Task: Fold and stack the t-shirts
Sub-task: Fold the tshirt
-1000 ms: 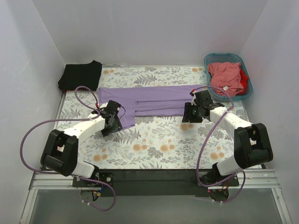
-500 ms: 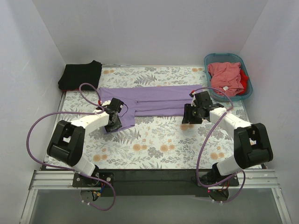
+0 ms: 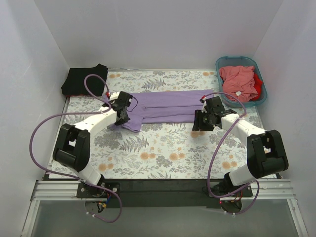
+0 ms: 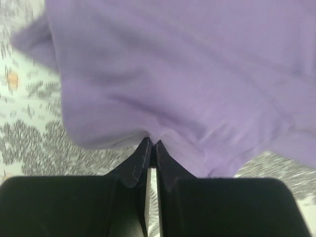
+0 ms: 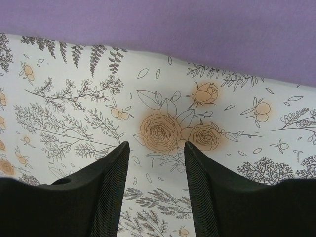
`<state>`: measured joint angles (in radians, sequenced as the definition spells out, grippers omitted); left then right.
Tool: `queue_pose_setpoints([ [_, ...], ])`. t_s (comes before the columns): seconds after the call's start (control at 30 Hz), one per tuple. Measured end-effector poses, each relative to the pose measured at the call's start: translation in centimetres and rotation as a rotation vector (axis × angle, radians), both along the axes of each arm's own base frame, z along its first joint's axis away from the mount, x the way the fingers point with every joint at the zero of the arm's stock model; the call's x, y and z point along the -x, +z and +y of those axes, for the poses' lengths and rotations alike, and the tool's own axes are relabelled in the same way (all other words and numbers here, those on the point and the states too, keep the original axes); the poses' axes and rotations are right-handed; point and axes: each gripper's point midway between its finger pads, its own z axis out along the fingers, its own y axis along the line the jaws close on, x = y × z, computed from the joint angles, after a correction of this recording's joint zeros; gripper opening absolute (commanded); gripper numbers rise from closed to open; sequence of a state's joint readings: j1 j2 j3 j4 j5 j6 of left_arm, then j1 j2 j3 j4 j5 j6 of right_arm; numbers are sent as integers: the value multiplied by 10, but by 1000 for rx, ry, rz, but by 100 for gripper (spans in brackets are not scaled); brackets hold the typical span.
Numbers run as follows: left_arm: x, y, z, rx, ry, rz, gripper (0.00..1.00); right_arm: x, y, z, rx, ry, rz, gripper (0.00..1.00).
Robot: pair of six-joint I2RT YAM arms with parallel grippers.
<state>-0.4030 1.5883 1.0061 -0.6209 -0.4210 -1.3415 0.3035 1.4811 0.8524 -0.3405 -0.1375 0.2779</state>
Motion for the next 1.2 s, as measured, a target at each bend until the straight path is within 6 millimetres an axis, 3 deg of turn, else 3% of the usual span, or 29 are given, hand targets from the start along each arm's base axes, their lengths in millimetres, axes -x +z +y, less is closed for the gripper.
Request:
queue_pose_setpoints([
  [0.23,-72,35,-10,-21,-2,-105,0,1,-3,0,15,22,1,54],
  [0.37,-112,39,-11,-37,4,-134,0,1,-5,0,20,31,3,54],
  [0.6,-164,39,-7,-68,4,-180,0,0,-8,1,27,50,9,51],
  [1.0,-198,15,-5,-86,-19,-215,4,-6,-5,10,13,94,3,51],
  [1.2,-210,19,-13,-60,-52,-258,7,-6,-7,12,10,97,14,51],
])
